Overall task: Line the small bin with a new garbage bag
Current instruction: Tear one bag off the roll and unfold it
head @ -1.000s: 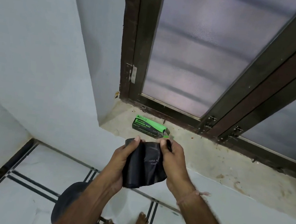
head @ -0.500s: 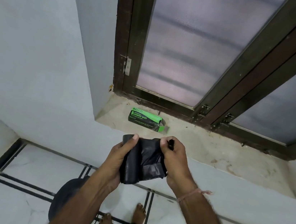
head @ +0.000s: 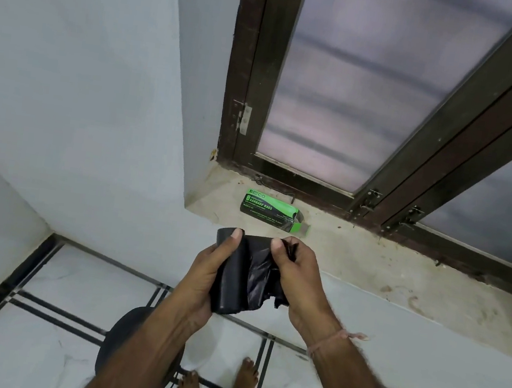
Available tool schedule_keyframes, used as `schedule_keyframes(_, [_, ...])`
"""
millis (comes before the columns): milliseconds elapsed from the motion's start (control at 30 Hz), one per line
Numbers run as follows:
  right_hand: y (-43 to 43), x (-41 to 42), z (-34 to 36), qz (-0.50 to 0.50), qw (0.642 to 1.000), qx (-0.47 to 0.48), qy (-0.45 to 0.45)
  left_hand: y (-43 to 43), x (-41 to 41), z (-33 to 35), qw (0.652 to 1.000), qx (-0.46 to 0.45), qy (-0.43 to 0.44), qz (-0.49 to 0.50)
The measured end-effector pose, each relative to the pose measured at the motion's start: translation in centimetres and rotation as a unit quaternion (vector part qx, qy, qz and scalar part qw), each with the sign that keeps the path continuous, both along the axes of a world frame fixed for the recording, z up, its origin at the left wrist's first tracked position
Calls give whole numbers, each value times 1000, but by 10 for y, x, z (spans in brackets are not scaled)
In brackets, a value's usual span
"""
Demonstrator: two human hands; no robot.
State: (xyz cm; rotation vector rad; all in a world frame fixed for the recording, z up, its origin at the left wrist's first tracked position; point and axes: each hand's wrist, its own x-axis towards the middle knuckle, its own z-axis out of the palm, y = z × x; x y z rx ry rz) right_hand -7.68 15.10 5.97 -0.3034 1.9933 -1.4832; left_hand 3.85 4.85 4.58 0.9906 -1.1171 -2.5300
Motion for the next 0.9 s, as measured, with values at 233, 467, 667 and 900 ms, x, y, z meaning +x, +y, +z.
schedule_keyframes(233, [-17,5,5,-5,998,-53,13,-4,9,9,999,31,8,21])
schedule_keyframes(467, [-18,4,5,52,997,-51,18,-7,9,9,999,25,12,23])
schedule_keyframes(667, [-16,-2,-3,10,999,-38,32,-10,7,10,1000,16,13,22])
schedule_keyframes(900, [-18,-2,-2,-7,998,-28,50,-7,6,12,998,40,8,42])
